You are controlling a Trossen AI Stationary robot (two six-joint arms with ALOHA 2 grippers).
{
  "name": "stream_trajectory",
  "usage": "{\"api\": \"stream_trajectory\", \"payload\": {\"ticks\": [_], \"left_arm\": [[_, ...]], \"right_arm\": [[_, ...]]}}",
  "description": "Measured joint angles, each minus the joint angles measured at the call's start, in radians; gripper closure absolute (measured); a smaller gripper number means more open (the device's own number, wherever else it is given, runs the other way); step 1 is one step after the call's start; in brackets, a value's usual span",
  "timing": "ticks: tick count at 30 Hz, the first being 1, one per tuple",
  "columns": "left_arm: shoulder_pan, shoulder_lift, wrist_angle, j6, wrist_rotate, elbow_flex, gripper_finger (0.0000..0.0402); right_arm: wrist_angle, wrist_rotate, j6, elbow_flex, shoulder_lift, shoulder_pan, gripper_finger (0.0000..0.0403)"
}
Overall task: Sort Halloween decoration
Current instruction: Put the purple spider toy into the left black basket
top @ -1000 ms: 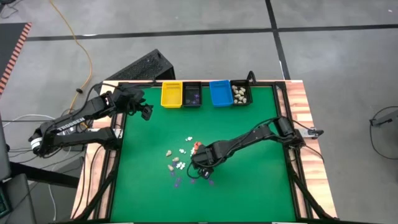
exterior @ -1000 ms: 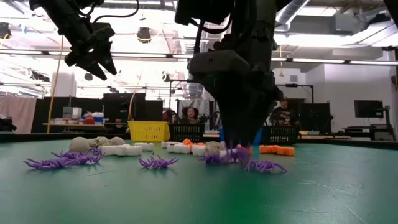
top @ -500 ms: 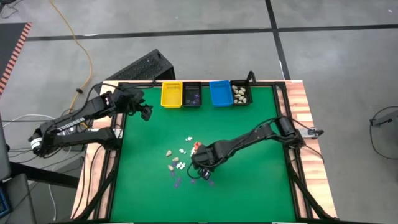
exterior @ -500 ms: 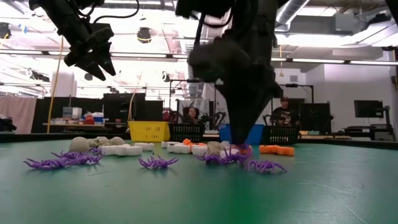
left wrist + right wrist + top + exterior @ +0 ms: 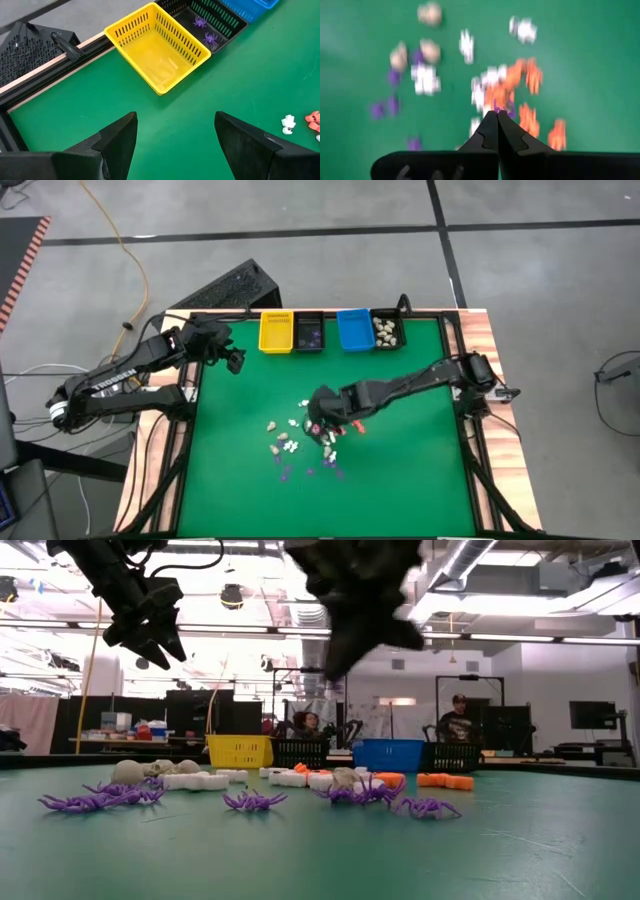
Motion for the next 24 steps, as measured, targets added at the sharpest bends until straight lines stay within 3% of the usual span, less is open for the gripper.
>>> {"api": "stream_trajectory", "payload": {"ticks": [10,24], "left_arm": [[0.000,0.000,-0.002,-0.005,0.000,0.000,0.0145],[0.000,0.000,-0.002,-0.006,0.000,0.000,0.0145]], "right_arm": [[0.310,0.015,-0.152,0.000,0.054,-0.253,0.0389],[0.435,-0.006,-0.260,-0.002,0.093,-0.559,0.0377]]}}
